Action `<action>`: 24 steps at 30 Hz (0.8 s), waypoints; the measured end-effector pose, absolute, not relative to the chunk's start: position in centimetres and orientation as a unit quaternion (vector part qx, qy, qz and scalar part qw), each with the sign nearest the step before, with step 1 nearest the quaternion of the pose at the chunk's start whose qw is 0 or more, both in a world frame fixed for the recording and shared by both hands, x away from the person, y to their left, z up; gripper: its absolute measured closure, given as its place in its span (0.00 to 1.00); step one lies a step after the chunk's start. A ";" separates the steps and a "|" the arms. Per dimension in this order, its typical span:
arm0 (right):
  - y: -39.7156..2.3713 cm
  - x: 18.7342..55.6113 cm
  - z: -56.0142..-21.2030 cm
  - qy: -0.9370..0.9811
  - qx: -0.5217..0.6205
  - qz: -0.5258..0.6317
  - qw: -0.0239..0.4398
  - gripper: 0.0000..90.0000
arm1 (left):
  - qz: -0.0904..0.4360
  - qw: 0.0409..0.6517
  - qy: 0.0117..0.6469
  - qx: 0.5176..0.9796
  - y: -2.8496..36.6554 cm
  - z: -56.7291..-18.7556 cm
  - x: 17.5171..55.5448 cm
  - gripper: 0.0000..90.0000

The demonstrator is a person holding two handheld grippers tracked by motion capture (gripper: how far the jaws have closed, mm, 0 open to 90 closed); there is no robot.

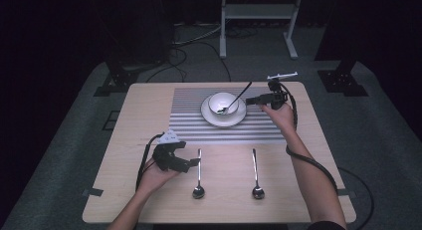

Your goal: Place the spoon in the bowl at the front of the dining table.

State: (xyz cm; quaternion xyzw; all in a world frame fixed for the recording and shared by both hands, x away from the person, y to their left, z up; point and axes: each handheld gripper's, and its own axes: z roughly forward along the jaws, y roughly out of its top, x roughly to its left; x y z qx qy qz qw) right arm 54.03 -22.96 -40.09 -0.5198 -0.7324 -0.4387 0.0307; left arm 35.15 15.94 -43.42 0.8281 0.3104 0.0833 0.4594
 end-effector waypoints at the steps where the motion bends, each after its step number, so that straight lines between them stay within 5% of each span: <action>1: -23.0 54.0 -40.1 -0.732 -0.520 -0.439 0.031 0.35 | 0.083 0.459 0.312 0.828 16.0 -43.4 35.2 0.09; 24: -24.4 49.7 -41.6 -0.739 -0.499 -0.449 0.054 0.29 | 0.085 0.459 0.316 0.826 16.2 -43.5 35.2 0.09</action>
